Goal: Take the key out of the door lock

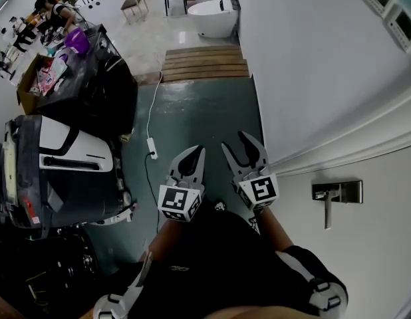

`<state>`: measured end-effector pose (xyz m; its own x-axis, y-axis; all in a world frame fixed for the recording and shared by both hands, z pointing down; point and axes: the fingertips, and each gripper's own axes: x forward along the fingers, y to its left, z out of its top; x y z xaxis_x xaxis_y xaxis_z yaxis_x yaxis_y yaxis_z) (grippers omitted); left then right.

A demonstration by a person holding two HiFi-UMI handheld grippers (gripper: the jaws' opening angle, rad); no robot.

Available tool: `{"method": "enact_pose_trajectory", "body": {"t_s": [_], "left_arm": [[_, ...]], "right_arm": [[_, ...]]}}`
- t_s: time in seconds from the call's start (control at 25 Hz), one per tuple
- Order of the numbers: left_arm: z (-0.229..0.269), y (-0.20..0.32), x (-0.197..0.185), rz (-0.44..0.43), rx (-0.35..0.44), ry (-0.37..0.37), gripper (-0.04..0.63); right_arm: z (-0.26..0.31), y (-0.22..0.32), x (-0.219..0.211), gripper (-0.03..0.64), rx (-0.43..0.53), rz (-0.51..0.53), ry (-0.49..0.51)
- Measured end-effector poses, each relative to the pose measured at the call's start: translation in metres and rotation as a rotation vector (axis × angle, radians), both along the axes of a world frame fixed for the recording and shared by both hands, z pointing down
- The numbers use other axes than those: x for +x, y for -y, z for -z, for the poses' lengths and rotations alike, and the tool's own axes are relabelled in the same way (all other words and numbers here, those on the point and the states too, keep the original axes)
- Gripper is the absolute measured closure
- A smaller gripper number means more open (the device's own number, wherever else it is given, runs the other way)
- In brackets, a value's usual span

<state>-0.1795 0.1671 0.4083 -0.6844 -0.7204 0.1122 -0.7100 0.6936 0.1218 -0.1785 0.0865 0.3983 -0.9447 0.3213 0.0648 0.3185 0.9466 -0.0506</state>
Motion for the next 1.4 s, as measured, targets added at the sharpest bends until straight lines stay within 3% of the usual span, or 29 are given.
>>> {"method": "enact_pose_trajectory", "body": {"t_s": [0.12, 0.44, 0.64, 0.96, 1.4], "left_arm": [[-0.005, 0.025, -0.026, -0.064, 0.0, -0.003, 0.571], [-0.007, 0.109, -0.097, -0.287, -0.017, -0.021, 0.571], [-0.019, 0.168, -0.114, -0.458, -0.041, -0.041, 0.571], [-0.032, 0.247, -0.104, -0.733, -0.056, -0.061, 0.571], [-0.046, 0.304, -0.016, -1.183, -0.08, -0.081, 0.571]], "right_arm": [[-0.011, 0.023, -0.019, 0.396, 0.024, -0.054, 0.05], [-0.021, 0.1, -0.063, 0.394, 0.005, -0.276, -0.019], [-0.03, 0.148, -0.071, 0.393, -0.015, -0.433, -0.03], [-0.047, 0.207, -0.041, 0.393, -0.028, -0.7, -0.081], [-0.07, 0.23, 0.049, 0.393, -0.101, -1.094, -0.119]]}}
